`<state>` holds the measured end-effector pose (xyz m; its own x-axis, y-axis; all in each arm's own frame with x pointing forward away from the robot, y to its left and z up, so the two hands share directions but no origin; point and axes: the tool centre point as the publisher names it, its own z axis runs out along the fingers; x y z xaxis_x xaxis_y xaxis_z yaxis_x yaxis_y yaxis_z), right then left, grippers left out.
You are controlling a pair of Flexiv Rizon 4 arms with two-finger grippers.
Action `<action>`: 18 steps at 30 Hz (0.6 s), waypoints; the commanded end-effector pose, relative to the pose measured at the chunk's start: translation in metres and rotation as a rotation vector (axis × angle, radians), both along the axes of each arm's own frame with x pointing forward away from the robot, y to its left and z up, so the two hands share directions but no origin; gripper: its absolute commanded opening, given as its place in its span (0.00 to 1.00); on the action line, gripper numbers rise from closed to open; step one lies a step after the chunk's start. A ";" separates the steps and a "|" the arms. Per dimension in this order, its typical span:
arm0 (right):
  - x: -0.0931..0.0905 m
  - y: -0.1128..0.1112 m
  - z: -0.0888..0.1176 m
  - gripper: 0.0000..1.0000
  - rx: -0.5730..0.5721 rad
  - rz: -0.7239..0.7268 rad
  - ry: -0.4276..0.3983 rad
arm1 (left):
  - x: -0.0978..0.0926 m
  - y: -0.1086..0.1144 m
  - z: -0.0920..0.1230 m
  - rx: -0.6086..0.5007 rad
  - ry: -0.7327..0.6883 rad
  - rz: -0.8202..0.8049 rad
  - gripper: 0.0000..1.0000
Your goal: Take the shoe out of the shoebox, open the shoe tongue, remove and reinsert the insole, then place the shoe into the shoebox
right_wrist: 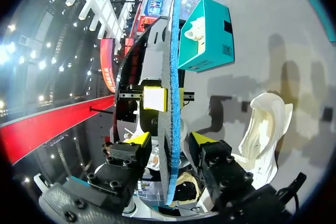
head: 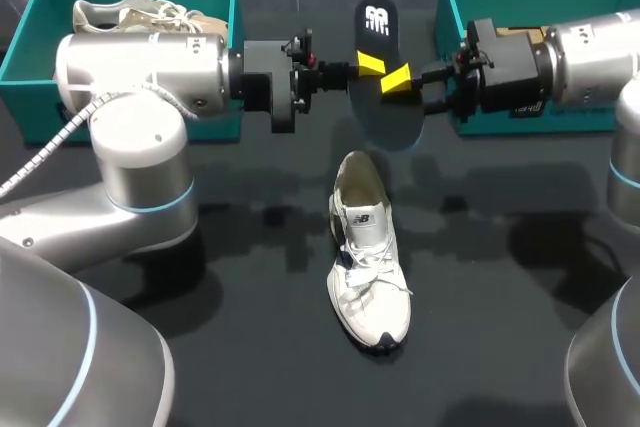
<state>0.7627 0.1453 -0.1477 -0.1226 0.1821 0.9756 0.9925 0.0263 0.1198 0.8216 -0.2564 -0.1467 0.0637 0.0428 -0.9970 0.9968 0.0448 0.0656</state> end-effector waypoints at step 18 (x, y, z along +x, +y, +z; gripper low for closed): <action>0.000 -0.001 -0.004 0.36 0.015 0.000 -0.007 | 0.000 -0.006 -0.003 -0.001 -0.006 0.000 0.00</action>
<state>0.7645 0.1448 -0.1498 -0.1298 0.1673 0.9773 0.9915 0.0266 0.1272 0.8215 -0.2597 -0.1487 0.0678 0.0430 -0.9968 0.9967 0.0411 0.0696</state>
